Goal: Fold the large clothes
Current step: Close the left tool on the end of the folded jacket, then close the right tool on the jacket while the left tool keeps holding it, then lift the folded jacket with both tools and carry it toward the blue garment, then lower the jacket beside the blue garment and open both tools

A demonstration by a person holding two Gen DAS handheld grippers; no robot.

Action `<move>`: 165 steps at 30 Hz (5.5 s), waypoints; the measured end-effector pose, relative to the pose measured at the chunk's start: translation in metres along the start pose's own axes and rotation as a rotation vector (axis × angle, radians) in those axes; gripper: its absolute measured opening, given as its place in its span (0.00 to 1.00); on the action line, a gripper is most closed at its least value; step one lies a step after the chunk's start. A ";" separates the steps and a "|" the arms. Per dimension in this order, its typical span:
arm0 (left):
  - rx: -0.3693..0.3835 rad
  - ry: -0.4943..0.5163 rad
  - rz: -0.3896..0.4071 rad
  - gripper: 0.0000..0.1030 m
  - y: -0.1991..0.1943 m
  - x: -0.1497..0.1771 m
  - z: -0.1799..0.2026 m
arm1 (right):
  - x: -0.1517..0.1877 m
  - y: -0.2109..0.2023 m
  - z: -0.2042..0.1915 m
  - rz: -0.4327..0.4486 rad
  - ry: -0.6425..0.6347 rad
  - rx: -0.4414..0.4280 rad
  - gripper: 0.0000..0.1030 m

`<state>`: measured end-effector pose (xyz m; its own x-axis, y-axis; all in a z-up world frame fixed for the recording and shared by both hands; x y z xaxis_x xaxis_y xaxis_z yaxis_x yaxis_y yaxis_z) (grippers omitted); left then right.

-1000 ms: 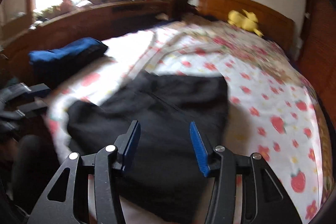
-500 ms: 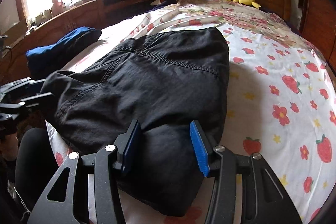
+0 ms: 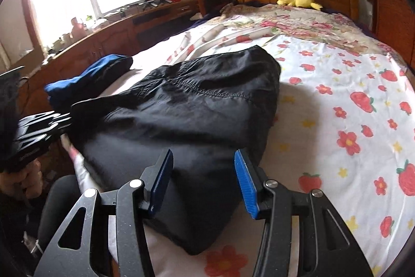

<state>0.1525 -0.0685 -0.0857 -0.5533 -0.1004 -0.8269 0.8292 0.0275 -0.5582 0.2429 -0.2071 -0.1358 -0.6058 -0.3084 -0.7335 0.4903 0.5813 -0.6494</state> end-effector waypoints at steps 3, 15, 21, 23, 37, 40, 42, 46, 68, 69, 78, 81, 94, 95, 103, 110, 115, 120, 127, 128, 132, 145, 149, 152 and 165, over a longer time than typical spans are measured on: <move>-0.011 -0.027 -0.028 0.07 0.003 0.013 -0.014 | 0.004 0.000 -0.013 -0.012 -0.047 -0.004 0.49; -0.010 -0.037 -0.062 0.07 0.013 0.028 -0.009 | 0.009 0.016 -0.006 -0.081 -0.060 0.001 0.50; -0.008 -0.020 -0.058 0.07 0.015 0.031 -0.010 | -0.020 0.037 0.022 -0.081 -0.033 0.060 0.50; -0.002 -0.022 -0.058 0.08 0.015 0.031 -0.011 | -0.025 0.049 0.026 -0.097 -0.052 0.075 0.50; -0.005 -0.007 -0.067 0.08 0.014 0.031 -0.009 | -0.047 0.137 0.093 -0.194 0.170 0.048 0.77; -0.013 -0.001 -0.070 0.09 0.013 0.031 -0.008 | -0.047 0.148 0.097 -0.211 0.209 0.007 0.77; -0.018 -0.001 -0.073 0.10 0.011 0.031 -0.008 | -0.044 0.154 0.098 -0.222 0.237 -0.025 0.77; -0.025 -0.021 -0.078 0.12 -0.001 0.031 -0.011 | -0.043 0.157 0.095 -0.225 0.276 -0.104 0.65; -0.021 -0.054 -0.170 0.30 -0.001 0.061 -0.023 | -0.037 0.116 0.081 -0.176 0.217 -0.084 0.33; -0.022 -0.052 -0.171 0.30 0.001 0.061 -0.022 | -0.037 0.118 0.082 -0.178 0.215 -0.076 0.36; -0.024 -0.040 -0.182 0.31 0.006 0.063 -0.021 | -0.040 0.143 0.096 -0.194 0.253 -0.068 0.61; -0.020 -0.039 -0.186 0.31 0.008 0.064 -0.020 | -0.041 0.152 0.098 -0.196 0.271 -0.078 0.67; 0.037 -0.041 -0.123 0.06 0.007 0.053 -0.018 | -0.057 0.139 0.088 -0.093 0.258 -0.151 0.26; 0.035 -0.042 -0.105 0.06 0.003 0.050 -0.020 | -0.061 0.132 0.083 -0.065 0.238 -0.139 0.25; -0.021 -0.059 0.020 0.05 -0.028 0.022 -0.059 | -0.084 0.100 0.037 0.037 0.209 -0.133 0.23; -0.081 -0.060 0.141 0.04 -0.072 -0.005 -0.119 | -0.136 0.116 -0.026 0.047 0.142 -0.127 0.23; -0.185 -0.063 0.229 0.04 -0.117 -0.034 -0.184 | -0.190 0.134 -0.099 0.075 0.071 -0.178 0.23; -0.328 -0.086 0.268 0.04 -0.166 -0.055 -0.272 | -0.245 0.167 -0.195 0.094 0.005 -0.252 0.22; -0.570 -0.109 0.228 0.04 -0.219 -0.050 -0.385 | -0.290 0.227 -0.319 0.072 -0.028 -0.345 0.23; -0.592 -0.122 0.213 0.04 -0.220 -0.045 -0.397 | -0.290 0.239 -0.333 0.056 -0.019 -0.352 0.23; -0.645 -0.188 0.145 0.04 -0.217 -0.012 -0.439 | -0.268 0.285 -0.373 -0.026 -0.031 -0.340 0.25; -0.707 -0.268 0.043 0.10 -0.200 0.001 -0.458 | -0.214 0.315 -0.370 -0.211 -0.182 -0.227 0.52; -0.721 -0.276 0.026 0.11 -0.190 -0.023 -0.438 | -0.205 0.312 -0.361 -0.233 -0.127 -0.264 0.53; -0.737 -0.274 0.020 0.16 -0.192 -0.021 -0.440 | -0.201 0.312 -0.358 -0.228 -0.114 -0.241 0.53; -0.744 -0.228 0.137 0.63 -0.234 -0.034 -0.384 | -0.193 0.232 -0.349 -0.093 -0.215 -0.255 0.69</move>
<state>-0.0530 0.3109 0.0470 -0.3538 -0.2475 -0.9020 0.5739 0.7040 -0.4183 0.2547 0.2503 -0.0742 -0.4816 -0.5047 -0.7165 0.2501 0.7045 -0.6642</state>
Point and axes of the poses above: each gripper's, at about its wrist camera, not at the fingertips, and y roughly the way its jaws point, z to its right, x to its underside, the point moved 6 cm from there along y, roughly the way its jaws point, and after that the axes turned 2 degrees about z, right-handed, at the moved point
